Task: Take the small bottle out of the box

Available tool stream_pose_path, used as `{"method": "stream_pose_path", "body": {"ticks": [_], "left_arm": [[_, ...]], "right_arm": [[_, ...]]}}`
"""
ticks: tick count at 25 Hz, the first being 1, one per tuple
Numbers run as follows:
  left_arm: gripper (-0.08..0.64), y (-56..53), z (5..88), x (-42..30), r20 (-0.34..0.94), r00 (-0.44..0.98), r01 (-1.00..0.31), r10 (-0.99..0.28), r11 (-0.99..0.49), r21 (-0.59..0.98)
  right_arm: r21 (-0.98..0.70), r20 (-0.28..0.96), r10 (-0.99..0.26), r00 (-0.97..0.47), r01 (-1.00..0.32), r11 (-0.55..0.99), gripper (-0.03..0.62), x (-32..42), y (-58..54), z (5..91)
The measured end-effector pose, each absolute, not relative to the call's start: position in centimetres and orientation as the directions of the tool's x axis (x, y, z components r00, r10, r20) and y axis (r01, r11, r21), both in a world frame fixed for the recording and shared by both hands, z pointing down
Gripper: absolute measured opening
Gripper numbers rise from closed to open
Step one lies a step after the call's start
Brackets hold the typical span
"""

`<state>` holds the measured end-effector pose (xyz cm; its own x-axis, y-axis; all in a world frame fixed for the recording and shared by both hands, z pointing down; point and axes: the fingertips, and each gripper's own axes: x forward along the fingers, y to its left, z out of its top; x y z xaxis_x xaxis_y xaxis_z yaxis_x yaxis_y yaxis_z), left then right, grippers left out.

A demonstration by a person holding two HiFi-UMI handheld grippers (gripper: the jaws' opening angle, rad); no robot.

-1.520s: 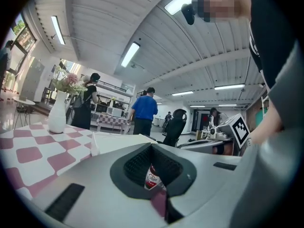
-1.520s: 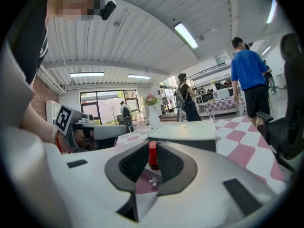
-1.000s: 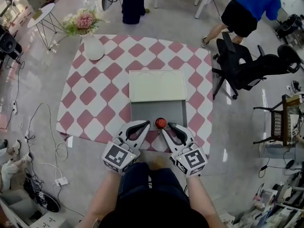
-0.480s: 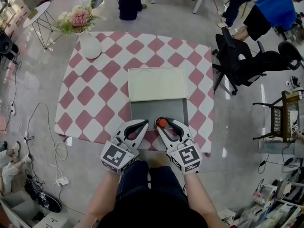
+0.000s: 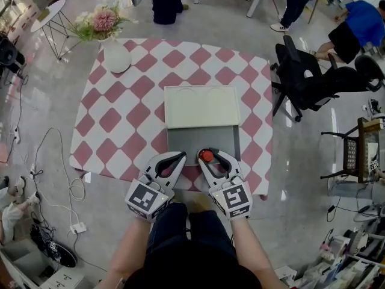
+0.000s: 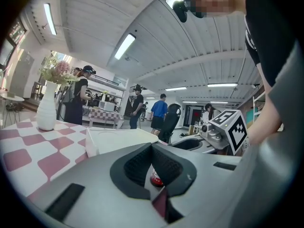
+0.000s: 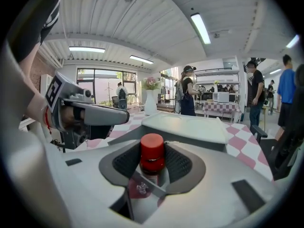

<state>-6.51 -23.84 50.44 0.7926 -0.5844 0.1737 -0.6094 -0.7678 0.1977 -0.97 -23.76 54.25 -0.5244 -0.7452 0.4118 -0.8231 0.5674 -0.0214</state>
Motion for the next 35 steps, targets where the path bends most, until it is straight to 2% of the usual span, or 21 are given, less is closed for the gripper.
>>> {"method": "stream_pose_path", "body": {"ticks": [14, 35], "left_arm": [[0.008, -23.2, 49.8, -7.6, 0.173, 0.756, -0.654, -0.631, -0.727, 0.209], [0.008, -22.6, 45.9, -7.9, 0.085, 0.717, -0.691, -0.692, -0.689, 0.217]], "right_arm": [[-0.055, 0.353, -0.778, -0.521, -0.841, 0.538, 0.150, -0.3, -23.9, 52.6], [-0.099, 0.239, -0.788, -0.567, -0.821, 0.562, 0.149, 1.6, -23.3, 46.3]]}}
